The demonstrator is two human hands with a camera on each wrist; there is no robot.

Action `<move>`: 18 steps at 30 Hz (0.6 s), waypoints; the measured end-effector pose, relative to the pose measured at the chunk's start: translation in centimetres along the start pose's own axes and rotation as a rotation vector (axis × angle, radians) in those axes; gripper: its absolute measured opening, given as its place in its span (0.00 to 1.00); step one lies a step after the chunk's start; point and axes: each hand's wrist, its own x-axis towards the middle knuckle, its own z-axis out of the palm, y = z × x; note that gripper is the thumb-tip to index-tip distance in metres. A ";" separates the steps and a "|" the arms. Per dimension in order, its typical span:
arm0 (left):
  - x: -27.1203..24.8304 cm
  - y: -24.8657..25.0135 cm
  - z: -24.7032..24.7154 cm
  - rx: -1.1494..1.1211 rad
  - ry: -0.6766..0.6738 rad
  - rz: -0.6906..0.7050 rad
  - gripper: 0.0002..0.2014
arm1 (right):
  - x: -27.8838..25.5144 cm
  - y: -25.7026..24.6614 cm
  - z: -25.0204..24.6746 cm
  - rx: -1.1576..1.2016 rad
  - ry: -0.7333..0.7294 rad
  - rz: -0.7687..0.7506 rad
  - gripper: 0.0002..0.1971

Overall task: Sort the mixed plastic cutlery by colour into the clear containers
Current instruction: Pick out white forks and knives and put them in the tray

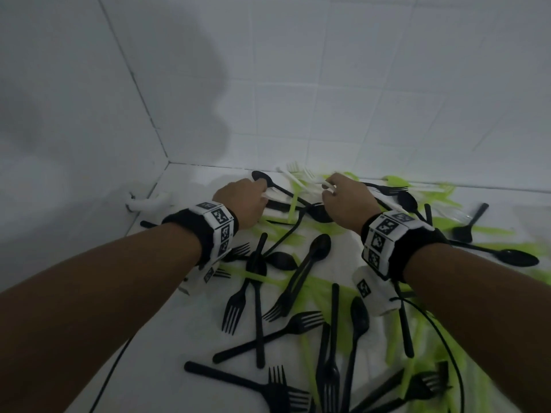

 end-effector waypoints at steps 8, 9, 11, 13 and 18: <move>1.1 1.0 0.1 0.024 -0.077 -0.041 0.15 | 1.6 0.0 0.2 -0.197 -0.163 -0.026 0.11; 1.1 1.2 0.2 -0.003 -0.049 -0.052 0.13 | 1.7 0.1 0.3 -0.196 -0.154 -0.019 0.08; 1.0 1.3 0.2 -0.058 0.014 -0.068 0.12 | 1.7 0.2 0.4 -0.175 -0.143 -0.006 0.07; 1.2 1.2 0.0 -0.110 0.052 -0.076 0.11 | 1.7 0.3 0.3 -0.164 -0.151 -0.006 0.08; 1.0 0.8 -0.2 -0.290 0.049 -0.122 0.06 | 1.2 0.3 -0.4 -0.170 -0.204 -0.023 0.18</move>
